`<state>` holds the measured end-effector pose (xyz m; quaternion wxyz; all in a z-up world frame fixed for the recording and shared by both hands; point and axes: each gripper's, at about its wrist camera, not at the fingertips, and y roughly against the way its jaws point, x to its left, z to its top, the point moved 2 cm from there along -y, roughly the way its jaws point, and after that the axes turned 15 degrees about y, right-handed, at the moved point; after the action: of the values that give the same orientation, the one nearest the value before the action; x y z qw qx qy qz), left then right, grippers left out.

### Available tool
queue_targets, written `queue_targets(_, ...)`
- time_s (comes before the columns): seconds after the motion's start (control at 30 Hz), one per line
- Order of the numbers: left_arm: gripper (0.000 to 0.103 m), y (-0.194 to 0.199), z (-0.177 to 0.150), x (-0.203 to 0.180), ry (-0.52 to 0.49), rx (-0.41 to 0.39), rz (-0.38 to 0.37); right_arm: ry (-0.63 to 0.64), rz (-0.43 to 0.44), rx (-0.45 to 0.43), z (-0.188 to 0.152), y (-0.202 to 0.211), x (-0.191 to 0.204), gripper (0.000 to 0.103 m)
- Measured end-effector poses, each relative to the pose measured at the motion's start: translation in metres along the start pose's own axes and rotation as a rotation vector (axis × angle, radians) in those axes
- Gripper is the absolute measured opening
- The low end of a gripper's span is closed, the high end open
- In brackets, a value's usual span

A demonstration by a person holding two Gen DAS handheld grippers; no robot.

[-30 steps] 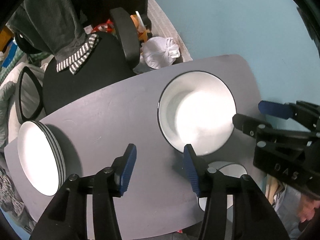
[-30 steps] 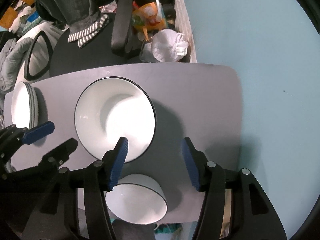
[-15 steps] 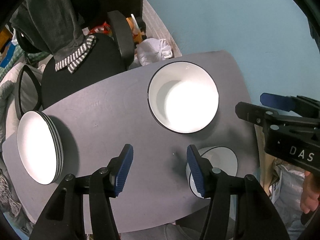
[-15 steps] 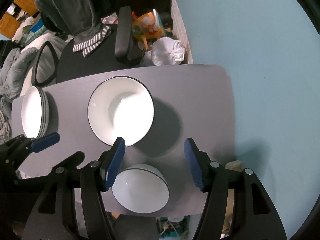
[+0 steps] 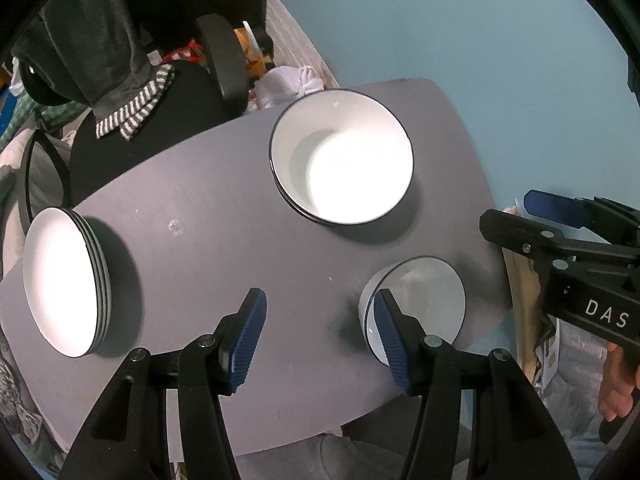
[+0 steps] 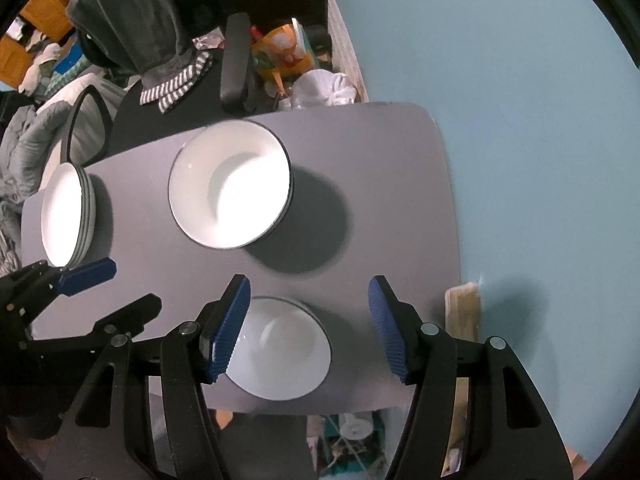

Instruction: Organize plates and bowls

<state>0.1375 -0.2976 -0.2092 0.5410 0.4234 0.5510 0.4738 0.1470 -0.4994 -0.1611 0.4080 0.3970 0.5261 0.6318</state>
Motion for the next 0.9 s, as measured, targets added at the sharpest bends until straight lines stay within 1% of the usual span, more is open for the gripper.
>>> queue_targets(0.17, 0.057, -0.004, -0.007, 0.002, -0.009, 0.014, -0.012, -0.026, 0.009, 0.022, -0.015, -0.005, 0.001, 0.061)
queue_targets(0.27, 0.057, -0.007, -0.011, 0.004, -0.017, 0.023, -0.017, -0.045, 0.017, 0.035, -0.022, -0.012, 0.001, 0.063)
queue_targets(0.37, 0.057, -0.01, -0.013, 0.004, -0.036, 0.026, -0.003, -0.068, 0.022, 0.05, -0.03, -0.018, 0.0, 0.063)
queue_targets(0.5, 0.059, -0.012, -0.015, 0.005, -0.033, 0.036, -0.033, -0.117, 0.03, 0.049, -0.038, -0.026, -0.003, 0.063)
queue_targets(0.77, 0.06, -0.027, -0.02, 0.001, -0.065, 0.044, -0.022, -0.144, 0.048, 0.074, -0.052, -0.046, -0.002, 0.063)
queue_targets(0.9, 0.06, -0.039, -0.025, 0.0, -0.069, 0.067, -0.017, -0.158, 0.048, 0.07, -0.059, -0.053, -0.006, 0.063)
